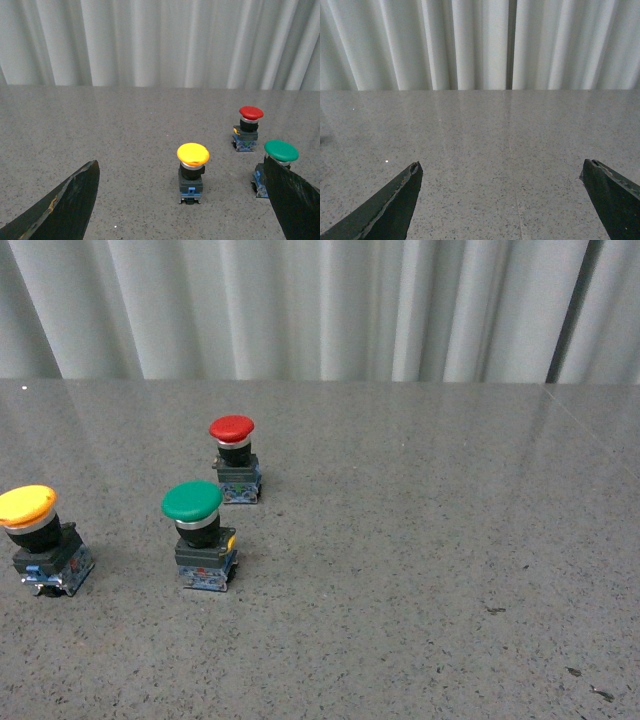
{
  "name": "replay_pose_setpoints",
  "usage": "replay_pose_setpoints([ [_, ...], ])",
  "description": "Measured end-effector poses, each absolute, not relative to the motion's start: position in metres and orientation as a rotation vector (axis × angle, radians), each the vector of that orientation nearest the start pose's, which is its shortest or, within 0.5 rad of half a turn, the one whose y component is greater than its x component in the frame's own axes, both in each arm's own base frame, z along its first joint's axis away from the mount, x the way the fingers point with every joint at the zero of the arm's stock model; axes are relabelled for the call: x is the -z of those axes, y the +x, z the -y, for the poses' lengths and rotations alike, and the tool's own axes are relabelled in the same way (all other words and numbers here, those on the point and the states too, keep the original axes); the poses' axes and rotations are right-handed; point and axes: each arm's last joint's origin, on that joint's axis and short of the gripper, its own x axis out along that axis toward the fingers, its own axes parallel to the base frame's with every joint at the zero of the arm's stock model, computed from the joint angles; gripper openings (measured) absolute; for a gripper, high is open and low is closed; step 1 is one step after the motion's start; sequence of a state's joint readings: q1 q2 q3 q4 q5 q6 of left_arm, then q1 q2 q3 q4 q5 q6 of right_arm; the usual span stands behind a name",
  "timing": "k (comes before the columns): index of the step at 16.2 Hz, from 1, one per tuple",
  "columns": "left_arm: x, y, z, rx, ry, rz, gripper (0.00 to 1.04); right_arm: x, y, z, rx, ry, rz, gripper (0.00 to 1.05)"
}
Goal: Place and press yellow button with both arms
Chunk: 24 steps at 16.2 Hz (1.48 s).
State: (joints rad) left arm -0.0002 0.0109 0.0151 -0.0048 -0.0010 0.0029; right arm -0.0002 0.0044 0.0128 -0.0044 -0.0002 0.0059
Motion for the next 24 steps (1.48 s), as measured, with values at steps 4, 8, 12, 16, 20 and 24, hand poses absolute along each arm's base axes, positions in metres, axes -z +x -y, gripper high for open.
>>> replay_pose_setpoints([
  [4, -0.167, 0.097, 0.0, -0.001, 0.003, -0.001, 0.98, -0.167, 0.097, 0.0, 0.0, 0.006, 0.004, 0.98],
  [8, -0.165, 0.097, 0.0, -0.048, -0.009, -0.099, 0.98, -0.167, 0.097, 0.0, 0.0, 0.006, 0.004, 0.98],
  [12, -0.217, 0.141, -0.002, -0.139, -0.009, -0.099, 0.98, -0.167, 0.097, 0.0, 0.0, 0.006, 0.004, 0.98],
  [16, -0.231, 0.221, 0.013, 0.009, 0.052, -0.204, 0.98, -0.167, 0.097, 0.0, 0.0, 0.006, 0.004, 0.98],
  [20, -0.191, 0.272, 0.022, 0.042, 0.087, -0.433, 0.98, -0.167, 0.097, 0.0, 0.0, 0.006, 0.004, 0.98],
  [24, -0.165, 0.265, 0.024, 0.056, 0.09, -0.504, 0.98, -0.167, 0.097, 0.0, 0.0, 0.006, 0.004, 0.98],
])
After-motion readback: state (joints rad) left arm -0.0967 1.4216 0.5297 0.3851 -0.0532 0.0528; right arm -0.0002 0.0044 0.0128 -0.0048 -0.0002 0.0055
